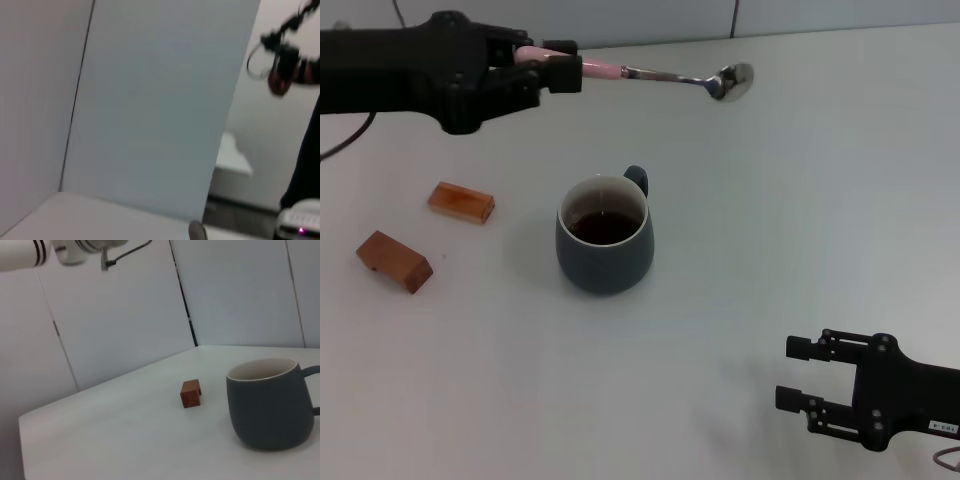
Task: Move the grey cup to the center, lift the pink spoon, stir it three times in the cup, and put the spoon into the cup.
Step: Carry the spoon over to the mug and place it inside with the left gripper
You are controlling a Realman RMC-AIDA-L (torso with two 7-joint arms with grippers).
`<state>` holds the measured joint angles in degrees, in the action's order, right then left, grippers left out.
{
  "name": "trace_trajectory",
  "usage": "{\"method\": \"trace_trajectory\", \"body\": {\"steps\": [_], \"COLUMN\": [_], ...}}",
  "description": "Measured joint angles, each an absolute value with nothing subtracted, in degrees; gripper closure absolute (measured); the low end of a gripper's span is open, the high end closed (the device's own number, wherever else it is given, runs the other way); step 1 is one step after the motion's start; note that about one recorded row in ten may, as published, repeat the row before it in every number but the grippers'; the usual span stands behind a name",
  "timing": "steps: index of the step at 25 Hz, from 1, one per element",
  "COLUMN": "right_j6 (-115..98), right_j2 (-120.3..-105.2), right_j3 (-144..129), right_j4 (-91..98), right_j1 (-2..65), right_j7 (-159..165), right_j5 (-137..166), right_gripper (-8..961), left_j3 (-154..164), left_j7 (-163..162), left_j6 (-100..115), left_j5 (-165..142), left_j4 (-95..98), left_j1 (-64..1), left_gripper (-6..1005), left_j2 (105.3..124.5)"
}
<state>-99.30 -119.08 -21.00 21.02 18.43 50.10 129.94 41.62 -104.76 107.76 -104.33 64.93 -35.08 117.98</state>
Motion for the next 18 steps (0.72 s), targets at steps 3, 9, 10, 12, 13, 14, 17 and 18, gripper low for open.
{"method": "trace_trajectory", "body": {"steps": [3,9,10,12,13,14,17,18], "right_j6": [-98.69,-98.07,-97.8,-97.67,-97.52,-97.41,-97.33,-97.33], "right_j2": [-119.1,-119.2,-119.2,-119.19,-119.18,-119.15,-119.11,-119.11], "right_j3": [-20.95,-20.92,-20.91,-20.91,-20.91,-20.91,-20.91,-20.91], "right_j4": [20.86,20.68,20.61,20.43,20.22,20.01,19.81,19.81], "right_j1": [18.31,18.32,18.3,18.27,18.26,18.26,18.47,18.54], "right_j7": [50.19,51.41,51.49,51.52,51.53,51.55,51.56,51.57], "right_j5": [129.84,129.71,129.7,129.69,129.69,129.68,129.65,129.64], "right_gripper": [321,321,321,321,321,321,321,321], "left_j3": [45.59,52.45,53.43,55.64,56.3,57.1,58.36,58.61], "left_j7": [-104.72,-105.22,-105.32,-105.55,-105.64,-105.87,-106.33,-106.39], "left_j6": [105.88,105.26,105.24,105.25,105.3,105.36,105.48,105.55], "left_j5": [-107.12,-118.68,-120.49,-124.59,-126.07,-127.88,-131.46,-132.38], "left_j4": [71.24,83.39,84.62,86.87,87.44,87.93,88.48,88.67], "left_j1": [-34.98,-36.74,-37.02,-37.7,-37.94,-38.22,-38.83,-38.93], "left_gripper": [861,858,858,857,857,856,855,855], "left_j2": [117.86,118.05,118.1,118.21,118.27,118.36,118.45,118.45]}}
